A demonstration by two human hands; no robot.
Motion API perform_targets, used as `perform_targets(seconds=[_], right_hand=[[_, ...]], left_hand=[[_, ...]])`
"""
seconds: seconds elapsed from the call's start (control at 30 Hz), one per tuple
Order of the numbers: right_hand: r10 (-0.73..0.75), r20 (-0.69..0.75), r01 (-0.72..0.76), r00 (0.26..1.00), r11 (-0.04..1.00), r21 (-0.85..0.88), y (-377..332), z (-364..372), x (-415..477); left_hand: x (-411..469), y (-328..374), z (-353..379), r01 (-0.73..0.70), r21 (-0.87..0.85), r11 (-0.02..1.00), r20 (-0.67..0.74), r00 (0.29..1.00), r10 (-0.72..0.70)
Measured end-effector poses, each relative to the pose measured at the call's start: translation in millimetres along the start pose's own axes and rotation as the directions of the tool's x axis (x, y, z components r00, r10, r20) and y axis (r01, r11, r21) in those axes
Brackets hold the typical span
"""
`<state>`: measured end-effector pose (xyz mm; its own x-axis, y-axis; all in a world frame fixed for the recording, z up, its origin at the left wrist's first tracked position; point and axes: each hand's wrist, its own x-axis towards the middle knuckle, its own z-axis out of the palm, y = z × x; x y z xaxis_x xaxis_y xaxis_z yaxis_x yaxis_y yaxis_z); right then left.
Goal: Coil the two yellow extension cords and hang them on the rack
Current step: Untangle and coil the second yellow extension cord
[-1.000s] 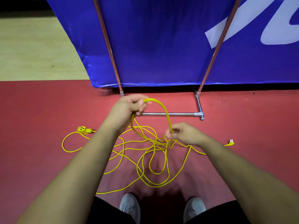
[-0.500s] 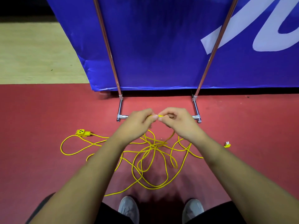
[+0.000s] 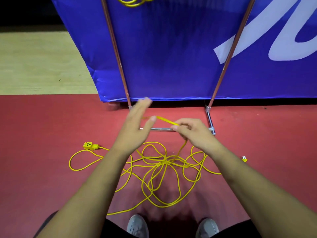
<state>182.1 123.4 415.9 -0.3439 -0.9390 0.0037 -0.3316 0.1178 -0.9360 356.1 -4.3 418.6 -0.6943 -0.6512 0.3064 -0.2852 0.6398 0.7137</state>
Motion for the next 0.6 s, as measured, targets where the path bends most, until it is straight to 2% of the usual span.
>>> perform_targets(seconds=[0.07,0.1,0.2,0.27,0.33,0.4,0.47,0.5,0.53,0.57,0.6], right_hand=[[-0.073,0.054,0.070,0.996,0.996,0.047,-15,3,-2],[-0.092,0.058,0.089,0.994,0.994,0.066,-17,3,-3],[-0.044,0.132,0.048,0.990,0.998,-0.029,4,-2,-3],[0.066,0.220,-0.029,0.973,0.985,-0.168,39,-7,-4],[0.205,0.307,-0.113,0.929,0.950,-0.291,78,-10,-11],[0.306,0.342,-0.158,0.889,0.904,-0.397,100,-13,-19],[0.294,0.218,-0.221,0.931,0.926,-0.306,99,-17,-18],[0.282,0.108,-0.259,0.953,0.948,-0.183,91,-19,-15],[0.269,-0.011,-0.269,0.963,0.962,-0.048,77,-23,-10],[0.245,-0.100,-0.241,0.964,0.969,0.049,63,-27,-5],[0.199,-0.137,-0.191,0.970,0.979,0.072,48,-30,-1]], left_hand=[[-4,16,12,0.031,-0.071,0.997,0.244,0.970,-0.013],[-6,20,14,0.039,-0.066,0.997,0.280,0.960,-0.019],[-3,20,8,0.049,-0.194,0.980,0.171,0.985,-0.016],[-2,22,3,0.077,-0.345,0.935,0.108,0.993,-0.042],[-1,22,-2,0.088,-0.519,0.850,0.030,0.996,-0.084],[4,17,-9,0.099,-0.583,0.807,-0.044,0.987,-0.153],[8,7,-13,0.161,-0.507,0.847,-0.092,0.967,-0.239],[9,-3,-13,0.232,-0.384,0.894,-0.111,0.949,-0.294],[8,-14,-13,0.335,-0.179,0.925,-0.137,0.923,-0.360],[6,-22,-12,0.421,0.040,0.906,-0.169,0.897,-0.409],[5,-27,-9,0.417,0.163,0.894,-0.189,0.903,-0.387]])
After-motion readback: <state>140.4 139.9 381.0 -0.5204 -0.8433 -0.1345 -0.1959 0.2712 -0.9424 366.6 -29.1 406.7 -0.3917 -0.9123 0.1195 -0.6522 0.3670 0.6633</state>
